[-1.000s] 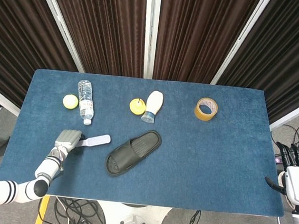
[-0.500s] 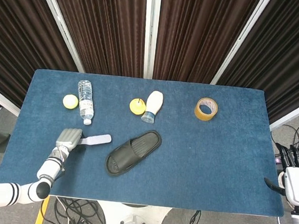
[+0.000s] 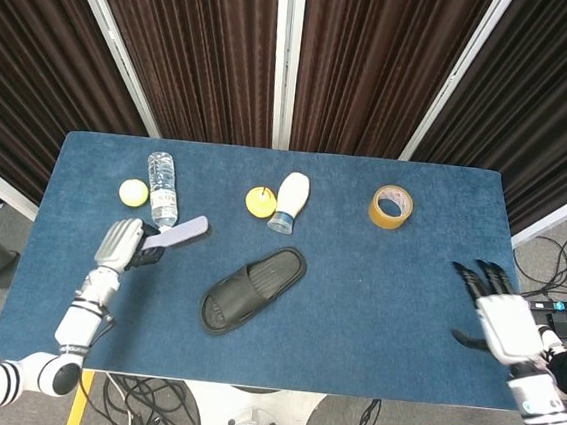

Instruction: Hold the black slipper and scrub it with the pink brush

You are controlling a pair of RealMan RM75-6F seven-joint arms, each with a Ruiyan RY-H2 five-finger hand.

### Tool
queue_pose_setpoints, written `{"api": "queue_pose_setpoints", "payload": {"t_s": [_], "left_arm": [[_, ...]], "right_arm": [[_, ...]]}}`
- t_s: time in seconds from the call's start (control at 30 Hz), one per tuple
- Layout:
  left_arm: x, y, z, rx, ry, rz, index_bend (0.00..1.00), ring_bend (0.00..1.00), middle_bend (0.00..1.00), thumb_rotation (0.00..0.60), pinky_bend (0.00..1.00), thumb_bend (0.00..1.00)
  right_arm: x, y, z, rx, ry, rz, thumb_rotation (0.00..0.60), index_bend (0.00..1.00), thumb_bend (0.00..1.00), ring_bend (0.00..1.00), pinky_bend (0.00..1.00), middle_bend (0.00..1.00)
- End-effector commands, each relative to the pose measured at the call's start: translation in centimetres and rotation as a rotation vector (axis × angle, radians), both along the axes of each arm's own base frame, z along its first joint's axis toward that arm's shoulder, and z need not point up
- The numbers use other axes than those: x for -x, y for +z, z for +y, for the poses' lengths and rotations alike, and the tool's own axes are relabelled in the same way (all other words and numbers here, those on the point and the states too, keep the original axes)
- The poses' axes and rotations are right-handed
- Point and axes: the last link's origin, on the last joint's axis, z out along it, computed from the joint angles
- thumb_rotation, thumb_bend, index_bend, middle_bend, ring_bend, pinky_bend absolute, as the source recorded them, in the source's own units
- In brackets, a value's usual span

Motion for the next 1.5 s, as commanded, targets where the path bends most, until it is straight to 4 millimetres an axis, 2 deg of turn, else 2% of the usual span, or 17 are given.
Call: {"api": "queue_pose_setpoints", "payload": {"t_s": [0.03, 0.13, 0.27, 0.47, 0.57, 0.77, 1.13, 1.27, 1.37, 1.5], "left_arm": [[0.5, 0.8, -2.6, -0.043, -0.228, -0.014, 1.0, 1.0, 1.0, 0.6, 1.0, 0.53], [0.8, 0.0, -3.9, -0.023, -0.34, 0.034, 1.0, 1.0, 1.0, 0.6, 1.0, 0.53], [0.9, -1.1, -4.9, 0.0, -0.407, 0.037, 1.0, 1.0, 1.0, 0.6, 1.0, 0.53], [0.6, -2.2, -5.2, -0.01, -0.469, 0.062, 1.0, 1.0, 1.0, 0.6, 1.0, 0.53], [0.6, -2.7, -5.1, -0.004, -0.482, 0.081, 1.0, 1.0, 1.0, 0.6, 1.0, 0.53], [0.5, -3.5, -4.7, 0.008, -0.465, 0.083, 1.0, 1.0, 1.0, 0.6, 1.0, 0.53], [1.1, -5.4, -3.4, 0.004, -0.437, 0.129, 1.0, 1.0, 1.0, 0.6, 1.0, 0.53], [1.4, -6.2, -2.6, 0.012, -0.413, 0.132, 1.0, 1.0, 1.0, 0.6, 1.0, 0.53], [1.5, -6.6, -1.9, 0.014, -0.396, 0.132, 1.0, 1.0, 1.0, 0.6, 1.0, 0.53], [1.2, -7.1, -1.3, 0.006, -0.395, 0.118, 1.0, 1.0, 1.0, 0.6, 1.0, 0.53]], "right_arm": [[-4.6, -2.8, -4.2, -0.156, 0.121, -0.009, 0.6, 0.11, 0.06, 0.03, 0.06, 0.21], [-7.6, -5.5, -7.3, -0.253, 0.175, 0.013, 0.6, 0.11, 0.06, 0.03, 0.07, 0.18], [-11.6, -9.9, -10.7, -0.39, 0.22, 0.076, 0.6, 0.03, 0.03, 0.0, 0.03, 0.11], [-16.1, -15.5, -13.8, -0.484, 0.309, 0.232, 0.6, 0.0, 0.02, 0.0, 0.0, 0.04], [-17.4, -17.7, -14.4, -0.506, 0.335, 0.287, 0.6, 0.0, 0.03, 0.0, 0.0, 0.03], [-18.6, -20.7, -14.9, -0.526, 0.368, 0.373, 0.6, 0.0, 0.02, 0.0, 0.0, 0.04], [-19.1, -23.6, -15.4, -0.499, 0.368, 0.412, 0.6, 0.02, 0.03, 0.0, 0.0, 0.11], [-19.5, -24.5, -15.5, -0.499, 0.356, 0.399, 0.6, 0.17, 0.09, 0.01, 0.0, 0.19], [-19.8, -24.8, -15.6, -0.481, 0.37, 0.395, 0.6, 0.32, 0.16, 0.07, 0.06, 0.27], [-19.9, -24.7, -15.8, -0.473, 0.376, 0.392, 0.6, 0.42, 0.22, 0.14, 0.14, 0.31]]}}
